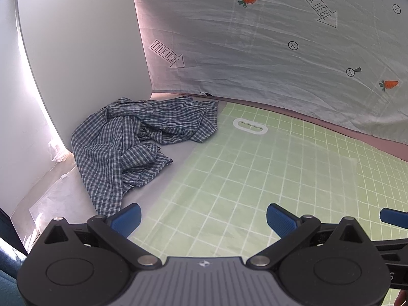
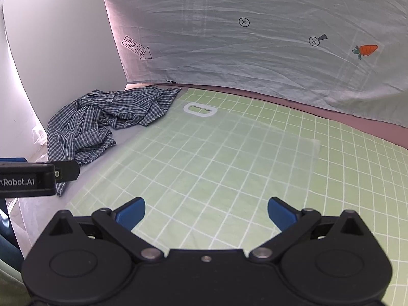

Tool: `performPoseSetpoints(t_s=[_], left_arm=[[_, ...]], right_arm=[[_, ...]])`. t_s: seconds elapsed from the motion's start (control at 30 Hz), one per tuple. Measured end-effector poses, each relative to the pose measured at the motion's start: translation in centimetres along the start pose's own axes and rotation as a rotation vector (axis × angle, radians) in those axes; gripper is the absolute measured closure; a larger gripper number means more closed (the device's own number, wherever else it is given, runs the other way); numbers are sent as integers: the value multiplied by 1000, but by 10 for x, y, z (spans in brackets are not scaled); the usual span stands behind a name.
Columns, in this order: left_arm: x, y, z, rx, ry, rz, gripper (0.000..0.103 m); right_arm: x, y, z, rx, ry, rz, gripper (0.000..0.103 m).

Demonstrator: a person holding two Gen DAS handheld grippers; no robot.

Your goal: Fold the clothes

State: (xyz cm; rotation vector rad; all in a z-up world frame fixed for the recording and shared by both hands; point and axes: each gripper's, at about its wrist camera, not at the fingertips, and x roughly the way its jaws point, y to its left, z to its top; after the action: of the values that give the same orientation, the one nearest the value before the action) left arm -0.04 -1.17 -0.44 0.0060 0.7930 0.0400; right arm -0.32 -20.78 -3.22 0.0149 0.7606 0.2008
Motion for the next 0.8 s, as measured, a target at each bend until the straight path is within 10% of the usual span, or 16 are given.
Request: performPoseSetpoints(t_s=[0.8], left_arm=[[100,57,32,-106,175,23,0]], right_arm=[[105,13,39,-18,120,-50,0]])
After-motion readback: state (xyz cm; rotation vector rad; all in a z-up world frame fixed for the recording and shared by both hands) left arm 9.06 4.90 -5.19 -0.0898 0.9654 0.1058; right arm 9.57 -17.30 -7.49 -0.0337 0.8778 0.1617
